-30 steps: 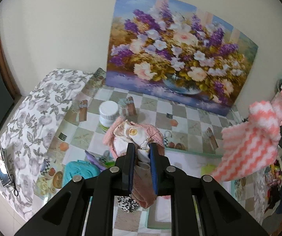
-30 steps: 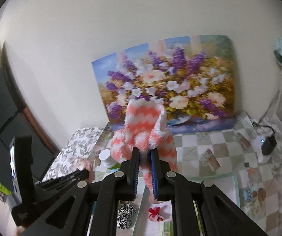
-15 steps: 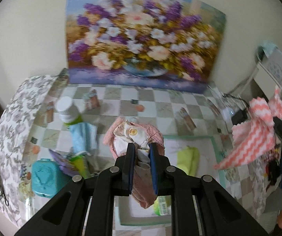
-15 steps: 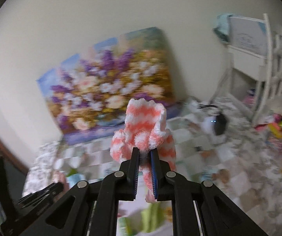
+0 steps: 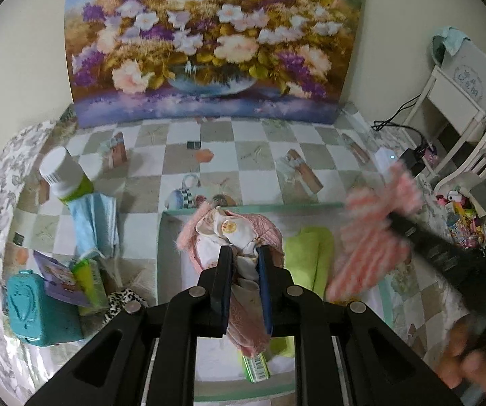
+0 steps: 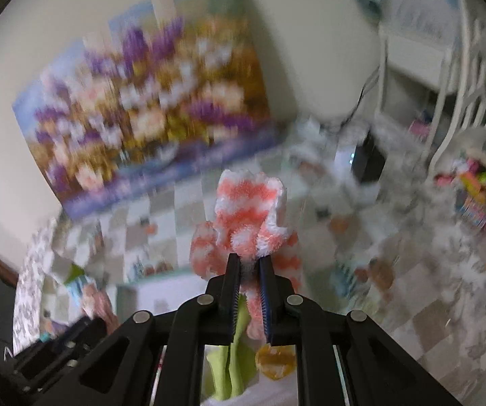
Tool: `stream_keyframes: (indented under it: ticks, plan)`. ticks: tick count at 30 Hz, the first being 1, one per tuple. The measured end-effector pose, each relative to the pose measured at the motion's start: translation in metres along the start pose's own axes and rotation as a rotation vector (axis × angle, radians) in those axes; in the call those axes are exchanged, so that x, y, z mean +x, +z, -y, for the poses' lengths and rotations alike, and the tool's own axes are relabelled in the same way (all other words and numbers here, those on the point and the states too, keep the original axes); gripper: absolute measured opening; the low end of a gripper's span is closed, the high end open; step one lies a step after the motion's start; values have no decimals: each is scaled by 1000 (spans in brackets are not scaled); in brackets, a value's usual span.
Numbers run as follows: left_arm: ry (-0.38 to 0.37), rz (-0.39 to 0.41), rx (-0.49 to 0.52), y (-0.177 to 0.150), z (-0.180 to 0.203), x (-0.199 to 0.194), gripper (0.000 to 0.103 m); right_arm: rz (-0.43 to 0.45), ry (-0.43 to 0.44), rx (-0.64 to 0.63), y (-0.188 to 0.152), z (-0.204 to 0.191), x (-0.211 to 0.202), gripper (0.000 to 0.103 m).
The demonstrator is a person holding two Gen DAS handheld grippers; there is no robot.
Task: Organize soft objects
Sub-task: 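Carry both cloths over the white tray and open both tools to drop them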
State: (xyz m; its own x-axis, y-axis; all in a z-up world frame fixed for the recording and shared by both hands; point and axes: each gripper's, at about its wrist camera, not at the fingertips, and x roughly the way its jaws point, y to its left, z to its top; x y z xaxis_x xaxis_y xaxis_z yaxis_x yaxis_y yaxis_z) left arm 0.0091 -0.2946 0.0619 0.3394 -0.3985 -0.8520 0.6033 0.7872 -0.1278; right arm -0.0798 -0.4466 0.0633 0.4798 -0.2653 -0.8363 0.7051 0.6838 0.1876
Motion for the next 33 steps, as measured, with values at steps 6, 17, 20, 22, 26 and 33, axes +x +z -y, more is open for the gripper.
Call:
stream_keyframes:
  ticks: [6,17,20,22,26,33]
  plan:
    - [-8,-46,-29,-2,-4,23,16,-204,-34,-18,-27,0,61,12]
    - [-2,-152,-54,-11,-11,61,16,-309,-68,-59,-46,-4,89,14]
    - [-9,-188,-67,-15,-14,70,17,-317,-74,-69,-47,-5,92,14]
    - [-13,-204,-80,-17,-17,74,21,-321,-80,-76,-48,-5,94,14]
    - [-22,-222,-110,-18,-23,76,48,-327,-87,-83,-48,-5,93,15]
    - [-13,-238,-133,-16,-28,72,64,-331,-66,-97,-45,-11,90,43]
